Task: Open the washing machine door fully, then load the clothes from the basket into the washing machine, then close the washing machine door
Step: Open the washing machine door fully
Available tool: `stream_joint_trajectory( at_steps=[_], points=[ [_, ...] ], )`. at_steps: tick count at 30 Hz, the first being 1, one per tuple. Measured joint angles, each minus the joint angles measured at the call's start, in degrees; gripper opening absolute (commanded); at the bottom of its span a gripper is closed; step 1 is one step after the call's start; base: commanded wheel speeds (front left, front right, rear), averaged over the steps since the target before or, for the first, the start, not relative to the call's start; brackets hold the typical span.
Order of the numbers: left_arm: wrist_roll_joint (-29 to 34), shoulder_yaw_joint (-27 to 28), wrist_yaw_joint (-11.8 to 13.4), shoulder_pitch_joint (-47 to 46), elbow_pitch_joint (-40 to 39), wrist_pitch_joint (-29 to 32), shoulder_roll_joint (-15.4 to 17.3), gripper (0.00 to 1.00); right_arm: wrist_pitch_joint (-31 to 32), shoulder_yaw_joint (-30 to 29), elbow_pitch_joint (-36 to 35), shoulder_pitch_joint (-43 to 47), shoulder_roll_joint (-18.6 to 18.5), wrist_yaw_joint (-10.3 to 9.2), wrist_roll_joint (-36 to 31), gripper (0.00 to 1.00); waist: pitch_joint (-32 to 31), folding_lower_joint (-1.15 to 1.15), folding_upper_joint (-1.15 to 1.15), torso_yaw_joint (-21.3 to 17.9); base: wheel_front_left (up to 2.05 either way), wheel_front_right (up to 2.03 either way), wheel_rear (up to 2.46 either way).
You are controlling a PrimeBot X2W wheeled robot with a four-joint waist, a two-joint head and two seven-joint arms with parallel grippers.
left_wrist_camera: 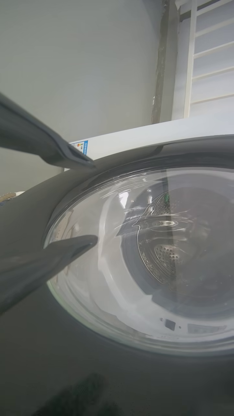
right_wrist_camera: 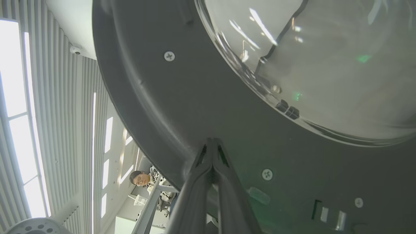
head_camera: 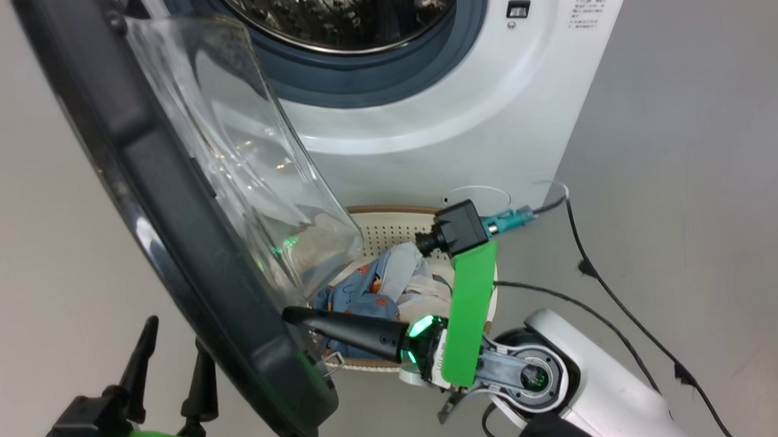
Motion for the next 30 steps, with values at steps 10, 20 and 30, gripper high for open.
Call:
stream_joint_trajectory(
  at_steps=[10,20,30],
  points=[
    [0.0,0.0,0.1,3.0,0.6,0.0,0.0,1.0,-2.2,-1.0,1.2,5.8,0.1,0.0,0.0,0.0,-4.4,0.0,0.0,0.2,0.0,0.0,0.0],
    [-0.1,1.8,1.1,5.9,0.5,0.0,0.0,1.0,-10.4,-5.7,-6.8,9.6,-2.3,0.0,-7.1,1.0,-8.4,0.0,0.0,-0.2,0.0,0.0,0.0],
    [-0.7,3.9,1.1,6.8,0.3,0.0,0.1,1.0,-36.9,3.8,-6.7,10.3,-16.7,0.03,-24.7,1.0,-10.0,0.0,0.0,-2.3,0.0,0.0,0.0]
  ],
)
